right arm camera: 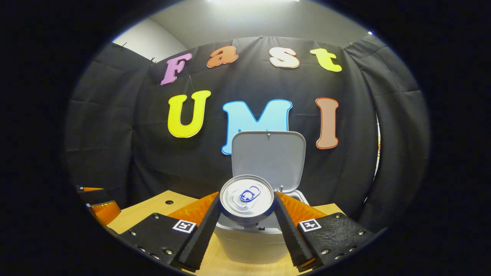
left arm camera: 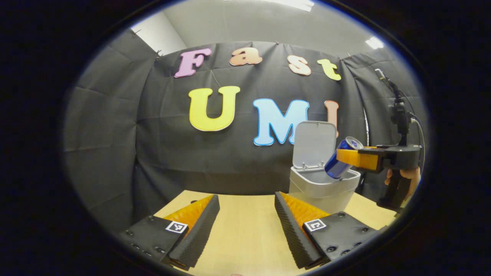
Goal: Press the lid of the desktop garbage bin to open it, pick up the crumpled paper on the desktop and throw it into the bin, then pick up the pop can on the desktop and drop it into the bin, and finally close the garbage bin lid.
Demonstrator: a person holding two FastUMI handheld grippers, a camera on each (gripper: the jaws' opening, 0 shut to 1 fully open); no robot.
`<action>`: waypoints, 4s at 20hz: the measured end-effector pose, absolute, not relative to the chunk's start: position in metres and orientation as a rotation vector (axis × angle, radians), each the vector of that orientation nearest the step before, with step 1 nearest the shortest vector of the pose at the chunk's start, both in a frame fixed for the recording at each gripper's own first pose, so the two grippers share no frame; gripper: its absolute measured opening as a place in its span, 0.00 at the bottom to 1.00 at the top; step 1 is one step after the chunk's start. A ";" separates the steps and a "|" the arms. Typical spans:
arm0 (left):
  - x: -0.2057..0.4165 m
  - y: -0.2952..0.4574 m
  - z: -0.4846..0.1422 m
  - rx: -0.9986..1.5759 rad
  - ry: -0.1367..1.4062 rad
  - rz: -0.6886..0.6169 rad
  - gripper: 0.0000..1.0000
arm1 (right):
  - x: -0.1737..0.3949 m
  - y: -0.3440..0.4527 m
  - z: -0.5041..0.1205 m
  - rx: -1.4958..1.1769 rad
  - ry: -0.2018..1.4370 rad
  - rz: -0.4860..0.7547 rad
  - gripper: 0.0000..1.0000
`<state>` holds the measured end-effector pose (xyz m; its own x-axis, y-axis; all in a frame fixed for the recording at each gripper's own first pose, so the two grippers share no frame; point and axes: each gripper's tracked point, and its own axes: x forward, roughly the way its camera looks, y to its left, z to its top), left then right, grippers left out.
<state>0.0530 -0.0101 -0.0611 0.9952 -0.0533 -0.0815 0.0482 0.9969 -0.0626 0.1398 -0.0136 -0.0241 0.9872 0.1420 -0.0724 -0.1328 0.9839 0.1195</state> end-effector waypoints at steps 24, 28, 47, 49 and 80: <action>0.053 -0.022 -0.064 -0.070 0.091 -0.071 0.96 | 0.158 -0.029 -0.034 0.072 0.116 0.095 0.94; 0.061 -0.026 -0.064 -0.058 0.092 -0.091 0.96 | 0.172 -0.035 -0.018 0.056 0.097 0.083 0.94; 0.119 -0.019 -0.061 -0.026 0.102 -0.245 0.95 | 0.288 -0.051 0.106 -0.031 -0.028 -0.027 0.94; 0.118 -0.016 -0.053 -0.028 0.105 -0.232 0.95 | 0.299 -0.057 0.104 -0.022 -0.008 -0.043 0.94; 0.020 -0.005 -0.057 -0.068 0.100 -0.131 0.95 | 0.186 -0.050 -0.003 0.150 0.133 0.011 0.95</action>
